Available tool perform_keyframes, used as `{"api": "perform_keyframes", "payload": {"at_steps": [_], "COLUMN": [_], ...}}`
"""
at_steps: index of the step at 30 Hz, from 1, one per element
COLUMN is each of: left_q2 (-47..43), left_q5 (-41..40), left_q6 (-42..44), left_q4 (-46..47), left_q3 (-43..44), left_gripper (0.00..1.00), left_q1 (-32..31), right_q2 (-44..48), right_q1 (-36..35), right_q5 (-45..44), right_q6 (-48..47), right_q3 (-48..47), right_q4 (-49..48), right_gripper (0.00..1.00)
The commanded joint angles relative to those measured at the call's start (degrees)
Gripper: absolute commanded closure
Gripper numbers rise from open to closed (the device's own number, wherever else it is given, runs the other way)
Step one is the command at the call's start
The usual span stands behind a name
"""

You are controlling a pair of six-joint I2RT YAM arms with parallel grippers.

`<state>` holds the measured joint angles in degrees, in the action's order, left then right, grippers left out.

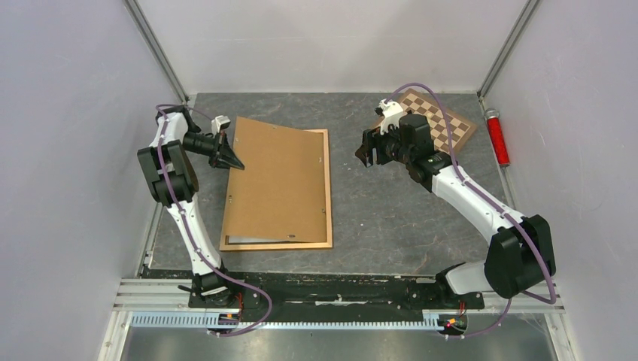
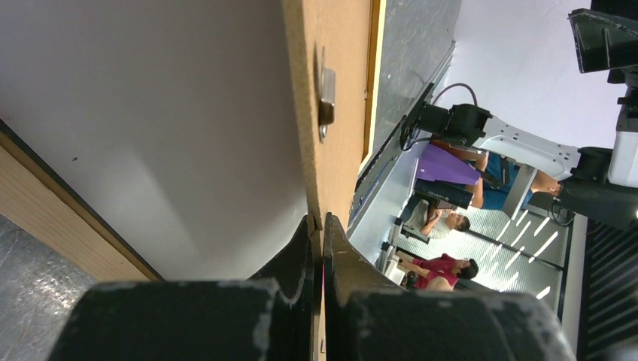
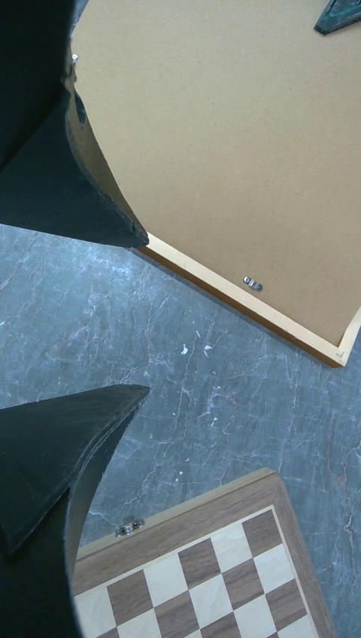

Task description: Put the photo into the frame

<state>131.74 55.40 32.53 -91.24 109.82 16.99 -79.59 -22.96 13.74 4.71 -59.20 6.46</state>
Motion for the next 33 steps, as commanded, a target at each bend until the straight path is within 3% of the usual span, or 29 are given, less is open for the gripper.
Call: {"api": "perform_keyframes", "payload": {"at_steps": [1, 17, 33], "left_q2": [-1.34, -1.14, -1.66], "left_q5": [-6.22, -10.8, -13.99], "left_q6": [2.55, 0.21, -0.04], "left_q4": [2.9, 6.32, 10.65], "left_q3": [-0.65, -1.05, -4.85], "left_gripper": [0.98, 0.87, 0.86], "left_q1": [-0.73, -0.82, -1.17], "right_q2": [-0.19, -3.44, -19.22], "right_q1": [0.29, -1.63, -7.82], "right_q5": [0.84, 0.3, 4.04], "right_q6": [0.35, -0.84, 0.09], "right_q3": [0.15, 4.0, -2.16], "right_q4": [-2.59, -6.02, -8.82], "right_gripper": [0.3, 0.3, 0.33]}}
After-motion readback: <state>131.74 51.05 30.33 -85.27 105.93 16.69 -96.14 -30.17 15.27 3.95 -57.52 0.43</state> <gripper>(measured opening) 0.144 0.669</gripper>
